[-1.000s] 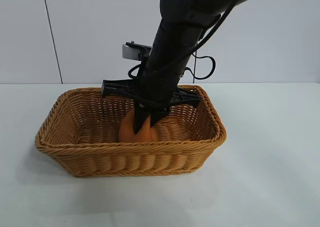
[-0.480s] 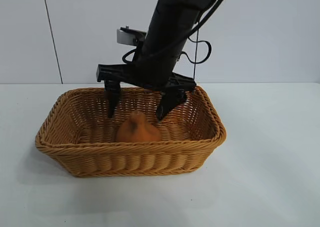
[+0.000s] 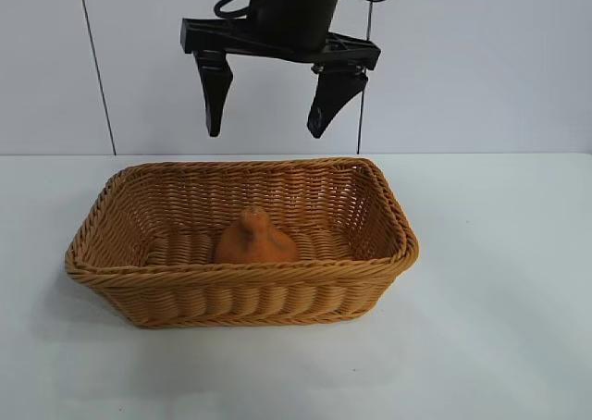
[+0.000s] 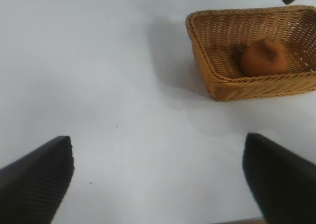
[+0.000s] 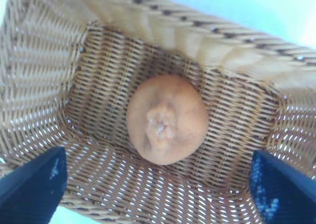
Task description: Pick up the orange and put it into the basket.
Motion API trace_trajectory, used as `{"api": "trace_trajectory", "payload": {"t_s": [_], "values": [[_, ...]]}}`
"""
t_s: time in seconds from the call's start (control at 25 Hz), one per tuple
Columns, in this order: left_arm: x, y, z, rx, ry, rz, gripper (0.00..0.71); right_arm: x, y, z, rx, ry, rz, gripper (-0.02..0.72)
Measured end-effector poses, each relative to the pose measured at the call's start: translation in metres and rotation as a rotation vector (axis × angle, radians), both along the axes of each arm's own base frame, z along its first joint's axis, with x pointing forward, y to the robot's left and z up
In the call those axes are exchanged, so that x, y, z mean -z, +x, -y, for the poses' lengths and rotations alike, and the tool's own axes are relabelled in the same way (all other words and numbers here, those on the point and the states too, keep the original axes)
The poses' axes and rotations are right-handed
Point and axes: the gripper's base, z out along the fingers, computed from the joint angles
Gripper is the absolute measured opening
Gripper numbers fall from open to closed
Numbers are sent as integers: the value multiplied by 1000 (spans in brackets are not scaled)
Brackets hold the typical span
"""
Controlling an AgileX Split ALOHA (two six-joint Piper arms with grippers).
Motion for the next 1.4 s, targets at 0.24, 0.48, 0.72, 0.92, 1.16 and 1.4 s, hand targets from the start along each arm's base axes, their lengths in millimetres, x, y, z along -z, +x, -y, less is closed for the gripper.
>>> {"api": "trace_trajectory", "payload": {"t_s": [0.24, 0.48, 0.72, 0.92, 1.16, 1.4], "values": [[0, 0, 0, 0, 0, 0, 663, 0, 19, 28, 65, -31, 8, 694], [0, 0, 0, 0, 0, 0, 663, 0, 60, 105, 222, -54, 17, 694], [0, 0, 0, 0, 0, 0, 663, 0, 86, 189, 371, -85, 25, 694], [0, 0, 0, 0, 0, 0, 663, 0, 94, 236, 465, -91, 23, 694], [0, 0, 0, 0, 0, 0, 663, 14, 85, 246, 460, -116, -34, 694], [0, 0, 0, 0, 0, 0, 663, 19, 36, 250, 426, -156, -144, 694]]}}
